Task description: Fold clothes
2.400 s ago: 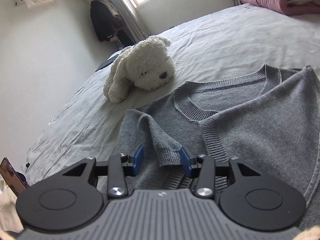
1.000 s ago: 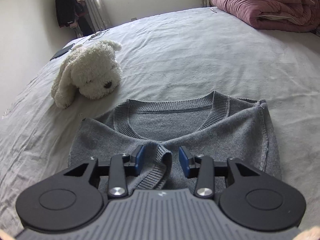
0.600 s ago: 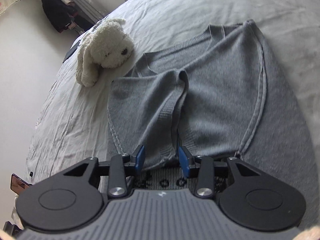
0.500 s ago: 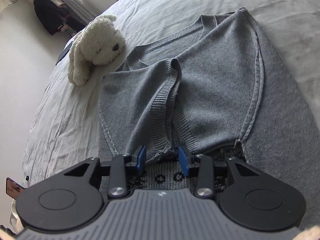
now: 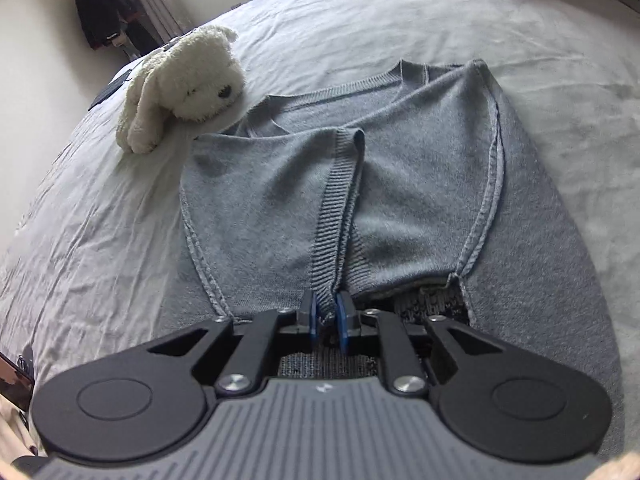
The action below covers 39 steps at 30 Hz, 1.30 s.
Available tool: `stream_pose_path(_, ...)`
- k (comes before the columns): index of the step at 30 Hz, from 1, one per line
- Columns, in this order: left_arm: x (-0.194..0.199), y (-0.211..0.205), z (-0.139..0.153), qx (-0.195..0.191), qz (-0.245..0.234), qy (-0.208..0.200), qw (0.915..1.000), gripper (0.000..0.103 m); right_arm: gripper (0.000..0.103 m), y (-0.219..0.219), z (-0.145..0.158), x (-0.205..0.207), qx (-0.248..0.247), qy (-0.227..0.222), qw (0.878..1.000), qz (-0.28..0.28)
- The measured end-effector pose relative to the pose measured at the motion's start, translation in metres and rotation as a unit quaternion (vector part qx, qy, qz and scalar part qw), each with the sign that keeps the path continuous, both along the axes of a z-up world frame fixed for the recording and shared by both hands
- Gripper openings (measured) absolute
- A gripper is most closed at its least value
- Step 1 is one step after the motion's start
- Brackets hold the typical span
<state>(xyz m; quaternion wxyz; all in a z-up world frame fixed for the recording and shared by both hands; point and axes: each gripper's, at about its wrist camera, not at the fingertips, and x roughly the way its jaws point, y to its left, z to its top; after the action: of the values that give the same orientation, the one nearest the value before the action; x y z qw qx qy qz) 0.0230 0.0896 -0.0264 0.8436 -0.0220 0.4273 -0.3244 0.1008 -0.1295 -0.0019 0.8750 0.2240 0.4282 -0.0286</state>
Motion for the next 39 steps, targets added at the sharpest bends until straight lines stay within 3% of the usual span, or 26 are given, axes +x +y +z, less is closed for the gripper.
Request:
stream_pose_path(4,-0.003,0.004,0.006,-0.001,-0.006,-0.002,1.0000,0.008,0.040,-0.009,0.003,-0.016,0.050,-0.016,0.999,0.007)
stream_pose_path(11,-0.006,0.011,0.004,0.001,0.002,0.022,0.9997,0.012,0.040,-0.009,0.006,-0.092,0.132,-0.030,0.989,0.057)
stream_pose_path(17,-0.030,0.009,0.003,0.020,-0.014,0.032,0.9992,0.014,0.040,-0.004,0.006,-0.153,0.141,-0.039,0.983,0.108)
stream_pose_path(21,-0.050,0.005,0.000,0.033,-0.019,0.046,0.9982,0.014,0.040,-0.010,0.002,-0.171,0.166,-0.051,0.978,0.116)
stream_pose_path(28,-0.084,-0.009,0.004,0.108,-0.014,0.007,0.9940,0.014,0.040,-0.014,0.005,-0.179,0.209,-0.043,0.967,0.136)
stream_pose_path(34,-0.113,-0.026,0.007,0.193,-0.033,-0.032,0.9800,0.014,0.040,-0.024,0.004,-0.181,0.254,-0.033,0.959,0.120)
stream_pose_path(36,-0.120,-0.028,0.008,0.211,-0.039,-0.043,0.9758,0.014,0.040,-0.025,0.005,-0.181,0.260,-0.033,0.958,0.117)
stream_pose_path(39,-0.122,-0.023,0.013,0.208,-0.036,-0.042,0.9766,0.014,0.040,-0.024,0.006,-0.179,0.269,-0.032,0.955,0.117)
